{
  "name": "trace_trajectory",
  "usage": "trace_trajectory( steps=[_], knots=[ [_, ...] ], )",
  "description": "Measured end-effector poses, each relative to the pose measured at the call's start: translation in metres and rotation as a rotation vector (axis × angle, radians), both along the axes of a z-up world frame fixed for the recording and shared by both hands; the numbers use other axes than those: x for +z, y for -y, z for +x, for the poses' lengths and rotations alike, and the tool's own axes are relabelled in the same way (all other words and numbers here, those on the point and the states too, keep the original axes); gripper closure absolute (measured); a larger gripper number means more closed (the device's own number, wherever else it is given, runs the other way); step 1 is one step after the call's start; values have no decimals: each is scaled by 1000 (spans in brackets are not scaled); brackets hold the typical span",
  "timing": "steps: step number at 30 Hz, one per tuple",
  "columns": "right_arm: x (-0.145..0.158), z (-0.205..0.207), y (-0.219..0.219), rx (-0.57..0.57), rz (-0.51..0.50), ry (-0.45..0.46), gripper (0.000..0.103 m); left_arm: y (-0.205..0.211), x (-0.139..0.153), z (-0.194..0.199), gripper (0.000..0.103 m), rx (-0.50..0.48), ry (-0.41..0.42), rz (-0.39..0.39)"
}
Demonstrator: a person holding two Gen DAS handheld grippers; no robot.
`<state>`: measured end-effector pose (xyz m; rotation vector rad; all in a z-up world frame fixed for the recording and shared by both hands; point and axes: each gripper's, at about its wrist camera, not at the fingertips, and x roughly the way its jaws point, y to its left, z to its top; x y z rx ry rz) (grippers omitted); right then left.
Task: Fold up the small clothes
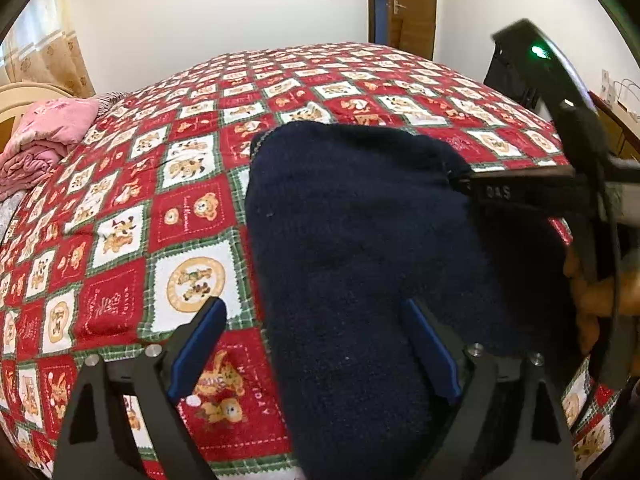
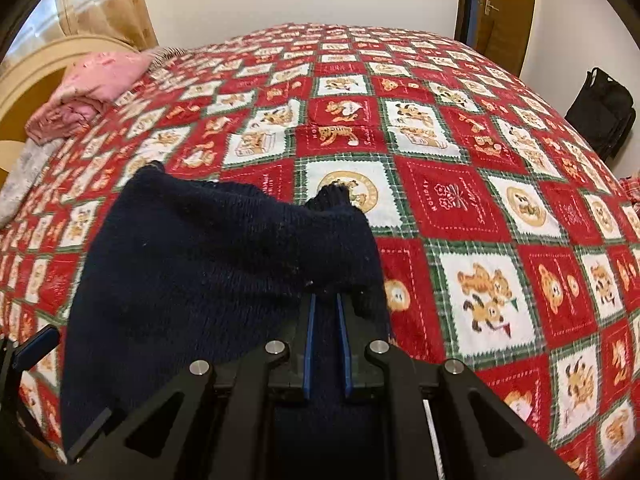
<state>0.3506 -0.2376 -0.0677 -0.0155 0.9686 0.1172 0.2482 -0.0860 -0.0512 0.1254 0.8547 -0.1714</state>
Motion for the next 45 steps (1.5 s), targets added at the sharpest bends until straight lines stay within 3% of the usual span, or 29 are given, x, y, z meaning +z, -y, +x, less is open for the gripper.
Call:
trace_trajectory(
  steps=[6,10,13,15,17,19,23,26,31,34,39,43,45],
  knots=[
    [-1,28,14,-72,104,-66,92,-2,-5,5,2,16,-17,-15],
    [5,14,16,-49,142,-15,92,-11,-5,8,2,26,-75,-82],
    [19,-12,29,-50,248,30,91,-13,-5,8,2,23,-95,-91],
    [28,-32,34,-44,278,67,83,-13,-5,7,2,17,-100,-88],
    [40,-61,40,-30,273,130,48,-14,-6,7,1,11,-106,-88],
    [51,-87,48,-38,266,193,33,-16,-7,7,0,6,-111,-99],
    [65,-138,75,-68,277,265,33,-26,-11,6,0,-10,-131,-157],
    [52,-155,95,-102,294,212,32,-36,-12,8,0,-13,-163,-237],
    [23,-148,101,-118,389,140,32,-50,11,9,0,30,-111,-339],
    [12,-133,94,-119,441,132,32,-46,14,17,0,42,-101,-335],
    [-11,-108,73,-92,489,95,32,-42,-10,31,0,89,-189,-303],
    [-15,-110,71,-111,453,118,23,-47,-23,28,0,107,-248,-381],
    [-16,-109,74,-115,453,120,20,-45,-24,27,0,111,-258,-382]
  ],
)
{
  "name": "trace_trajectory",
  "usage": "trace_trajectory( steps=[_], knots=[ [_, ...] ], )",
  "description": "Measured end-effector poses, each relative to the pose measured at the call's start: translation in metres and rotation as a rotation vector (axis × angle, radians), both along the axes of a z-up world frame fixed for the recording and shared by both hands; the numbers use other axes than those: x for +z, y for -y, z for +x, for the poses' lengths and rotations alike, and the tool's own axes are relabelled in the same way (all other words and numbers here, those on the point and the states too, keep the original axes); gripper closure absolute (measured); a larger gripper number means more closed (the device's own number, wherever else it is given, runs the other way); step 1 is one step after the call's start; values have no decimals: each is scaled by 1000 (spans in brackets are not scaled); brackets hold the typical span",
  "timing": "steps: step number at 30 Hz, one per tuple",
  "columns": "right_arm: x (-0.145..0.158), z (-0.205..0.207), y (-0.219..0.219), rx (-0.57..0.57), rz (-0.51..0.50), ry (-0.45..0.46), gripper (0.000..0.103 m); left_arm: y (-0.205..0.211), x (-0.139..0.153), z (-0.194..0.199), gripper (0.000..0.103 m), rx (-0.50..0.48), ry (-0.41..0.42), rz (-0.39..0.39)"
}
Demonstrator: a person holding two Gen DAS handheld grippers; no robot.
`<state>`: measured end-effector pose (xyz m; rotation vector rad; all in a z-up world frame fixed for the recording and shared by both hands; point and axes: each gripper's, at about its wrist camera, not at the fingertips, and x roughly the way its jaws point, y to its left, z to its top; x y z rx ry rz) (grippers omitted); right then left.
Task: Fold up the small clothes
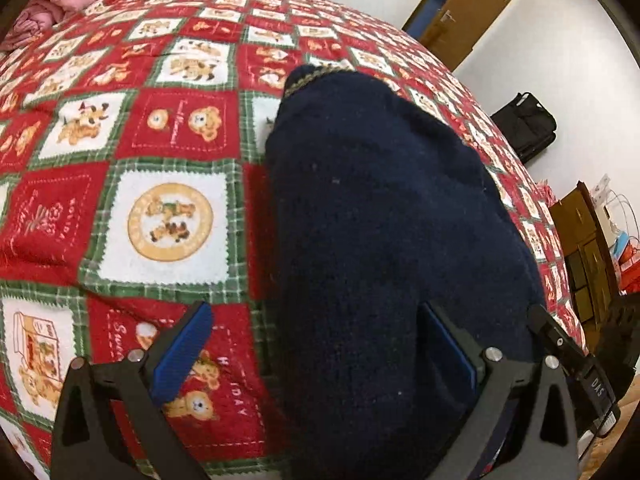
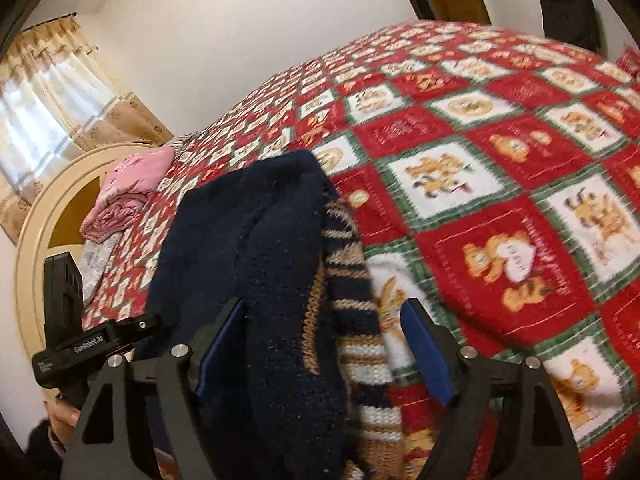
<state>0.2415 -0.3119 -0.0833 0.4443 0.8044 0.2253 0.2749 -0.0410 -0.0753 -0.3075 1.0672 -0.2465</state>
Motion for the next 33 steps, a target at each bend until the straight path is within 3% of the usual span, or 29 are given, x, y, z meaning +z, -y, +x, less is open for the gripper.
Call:
trace_trajectory(
  steps=[5,9,13,17,19,23,28,33],
  knots=[
    [-26,8,-1,92,215,-87,20,6,1,-4,0,-10,-6,19],
    [-24,4,-18,117,129,-40,16,16,0,-1,0,-51,-4,39],
    [-28,11,-15,113,179,-53,16,18,-2,4,0,-69,-9,19],
    [-28,13,-16,119,164,-47,16,22,-2,5,0,-91,-3,17],
    [-26,13,-22,128,114,-52,17,26,-1,4,12,-118,5,11],
    [-19,10,-31,154,69,-65,38,28,3,4,23,-128,8,0],
    [-9,5,-45,132,-49,-32,44,33,11,-3,42,-137,51,39],
    [7,-7,-73,121,-258,39,49,38,16,-8,50,-143,85,85]
  ],
)
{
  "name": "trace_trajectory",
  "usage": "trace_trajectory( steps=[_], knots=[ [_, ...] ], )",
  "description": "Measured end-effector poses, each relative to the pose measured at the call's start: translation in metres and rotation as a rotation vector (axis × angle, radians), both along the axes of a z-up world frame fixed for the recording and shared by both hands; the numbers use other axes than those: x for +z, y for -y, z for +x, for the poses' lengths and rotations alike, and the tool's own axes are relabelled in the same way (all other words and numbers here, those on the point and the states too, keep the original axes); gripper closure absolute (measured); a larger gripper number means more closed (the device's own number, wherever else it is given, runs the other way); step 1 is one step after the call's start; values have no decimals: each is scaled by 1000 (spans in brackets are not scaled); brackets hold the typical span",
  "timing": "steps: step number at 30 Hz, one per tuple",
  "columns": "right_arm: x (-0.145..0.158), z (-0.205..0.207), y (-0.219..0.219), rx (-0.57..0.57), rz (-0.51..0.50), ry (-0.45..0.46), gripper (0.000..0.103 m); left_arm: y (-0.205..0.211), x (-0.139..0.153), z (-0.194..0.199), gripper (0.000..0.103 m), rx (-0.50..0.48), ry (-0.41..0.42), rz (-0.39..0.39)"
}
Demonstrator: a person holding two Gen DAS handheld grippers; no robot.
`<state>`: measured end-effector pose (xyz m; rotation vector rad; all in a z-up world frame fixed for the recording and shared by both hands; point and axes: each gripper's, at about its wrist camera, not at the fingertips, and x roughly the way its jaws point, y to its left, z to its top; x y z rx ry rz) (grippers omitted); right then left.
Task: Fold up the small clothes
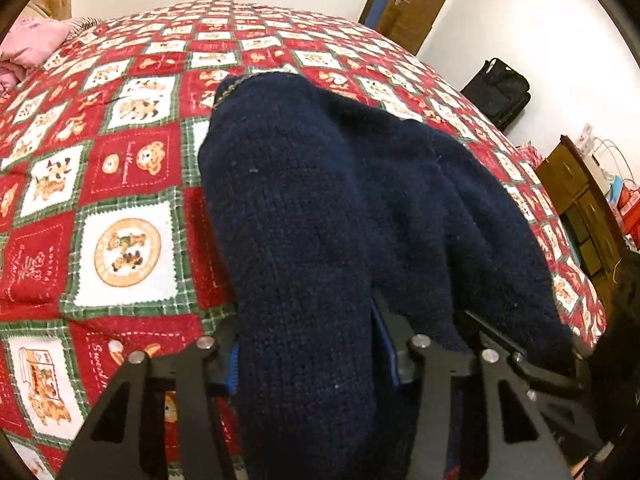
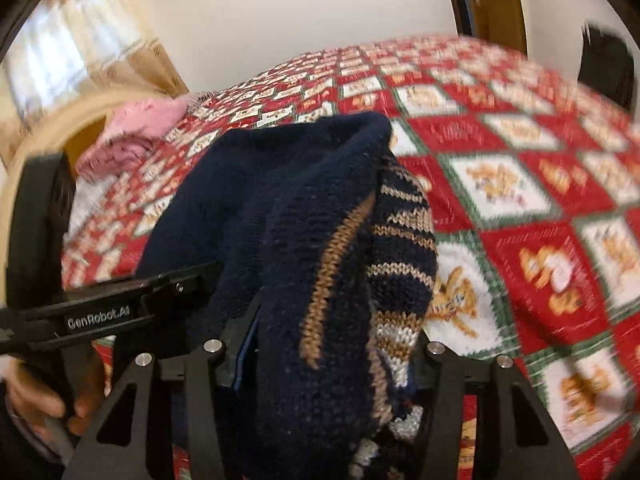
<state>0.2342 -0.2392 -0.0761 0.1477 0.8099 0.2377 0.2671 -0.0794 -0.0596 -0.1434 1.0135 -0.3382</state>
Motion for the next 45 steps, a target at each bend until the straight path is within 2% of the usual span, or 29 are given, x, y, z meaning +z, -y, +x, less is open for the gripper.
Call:
trace_trajectory(
  steps=[3,5,10,11,17,20,21,23,25,26,29,32,33,37,39,42,45],
  knots=[
    [-2,0,6,-12,20,0,49,-3,-1,0,50,6,2,-7],
    [-4,0,13,-19,58,-10,49,-3,-2,0,46,10,1,-9],
    [-12,1,27,-36,178,-36,45,-10,-11,5,14,76,-44,-32],
    [-13,1,30,-40,193,-41,42,-12,-13,6,12,87,-56,-40],
    [-26,8,55,-79,350,-92,23,-12,-15,7,10,81,-73,-61],
    [-36,12,60,-90,441,-102,16,-9,-15,6,18,55,-72,-80],
    [-37,12,58,-99,439,-101,15,-8,-14,5,25,40,-70,-90],
    [-33,12,49,-99,384,-104,14,-5,-12,4,29,32,-62,-76],
    [-26,13,33,-50,284,-123,15,-3,-11,4,36,22,-51,-67],
    [-24,13,30,-32,271,-119,28,-2,-10,3,38,19,-45,-63],
    [-19,8,23,-31,239,-98,40,0,-7,3,45,14,-30,-51],
    [-13,2,14,-39,159,-55,45,3,-4,1,50,9,-5,-21],
    [-8,-1,5,-37,90,-29,46,5,-3,-1,51,3,6,-5],
    [3,-9,-20,-22,-82,28,51,3,-2,-2,54,5,14,1],
    [5,-10,-21,-18,-96,33,52,2,-1,-4,55,6,16,-2],
    [12,-13,-12,-22,-40,33,55,1,3,-8,56,3,27,5],
    [18,-18,-13,-15,-37,45,56,4,8,-12,57,-6,44,32]
  ],
)
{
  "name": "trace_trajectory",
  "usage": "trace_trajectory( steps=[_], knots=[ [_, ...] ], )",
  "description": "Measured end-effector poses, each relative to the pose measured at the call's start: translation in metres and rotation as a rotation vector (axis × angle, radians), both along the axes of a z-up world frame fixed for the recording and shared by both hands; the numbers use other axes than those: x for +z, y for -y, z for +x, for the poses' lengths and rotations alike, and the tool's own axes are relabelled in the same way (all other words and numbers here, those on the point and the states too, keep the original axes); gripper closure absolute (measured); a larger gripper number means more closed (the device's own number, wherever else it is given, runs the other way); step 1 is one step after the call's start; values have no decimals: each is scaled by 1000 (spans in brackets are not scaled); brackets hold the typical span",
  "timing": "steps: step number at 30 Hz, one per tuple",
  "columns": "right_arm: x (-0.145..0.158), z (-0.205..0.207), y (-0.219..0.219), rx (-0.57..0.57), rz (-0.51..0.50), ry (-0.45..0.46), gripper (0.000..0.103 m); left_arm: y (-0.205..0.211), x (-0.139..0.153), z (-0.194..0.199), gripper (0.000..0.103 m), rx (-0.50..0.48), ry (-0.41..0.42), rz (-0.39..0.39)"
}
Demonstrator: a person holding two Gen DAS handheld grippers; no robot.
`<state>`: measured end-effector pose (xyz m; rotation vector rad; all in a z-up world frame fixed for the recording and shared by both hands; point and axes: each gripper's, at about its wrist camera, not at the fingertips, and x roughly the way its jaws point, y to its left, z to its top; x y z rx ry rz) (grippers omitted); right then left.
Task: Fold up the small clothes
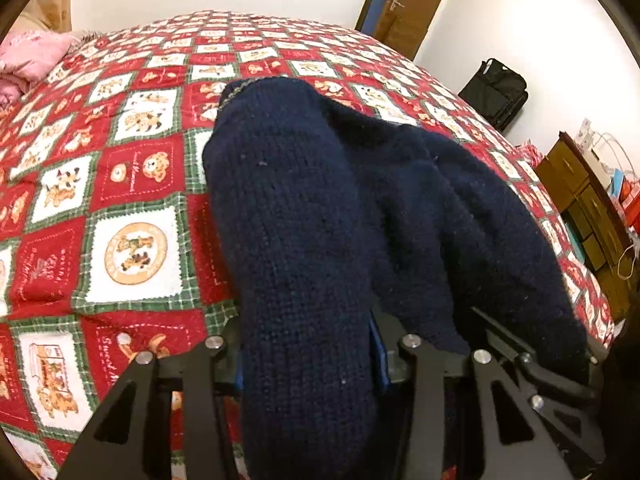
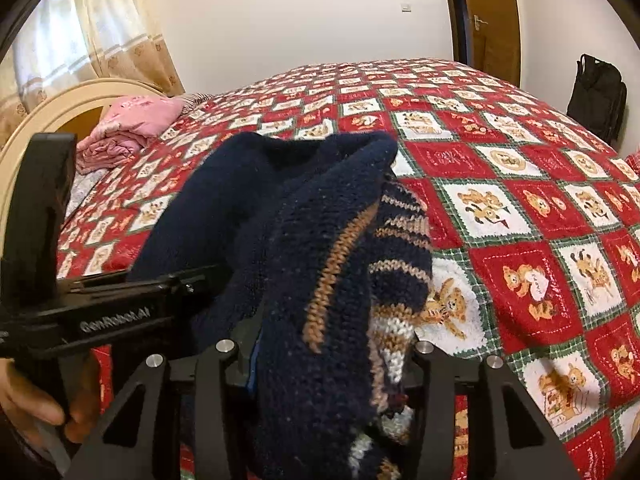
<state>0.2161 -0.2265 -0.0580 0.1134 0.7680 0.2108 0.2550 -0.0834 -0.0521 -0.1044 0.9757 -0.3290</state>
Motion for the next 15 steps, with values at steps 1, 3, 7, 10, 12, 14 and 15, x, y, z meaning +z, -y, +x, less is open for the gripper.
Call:
trace_trajectory(
  steps=[1,3,7,10,12,14,15],
  knots=[
    [2,-1,-3,2,-1,3,57,0,2,-1,57,-3,7,10],
    [7,-4,-7,10,5,15,58,-1,3,-2,57,-4,12,15],
    [17,-10,-17,39,15,40,62,-10,7,-3,57,4,6,-10],
    [20,-11,-25,52,-10,46,62,-12,6,-5,57,7,0,-5],
    [17,-11,-23,44,13,28,62,-14,5,-7,57,10,-6,-10],
    [15,-12,-18,33,42,19,62,-14,5,-10,57,4,0,-10],
    [15,-14,-16,31,51,19,62,-13,6,-13,57,0,7,-5]
  ],
)
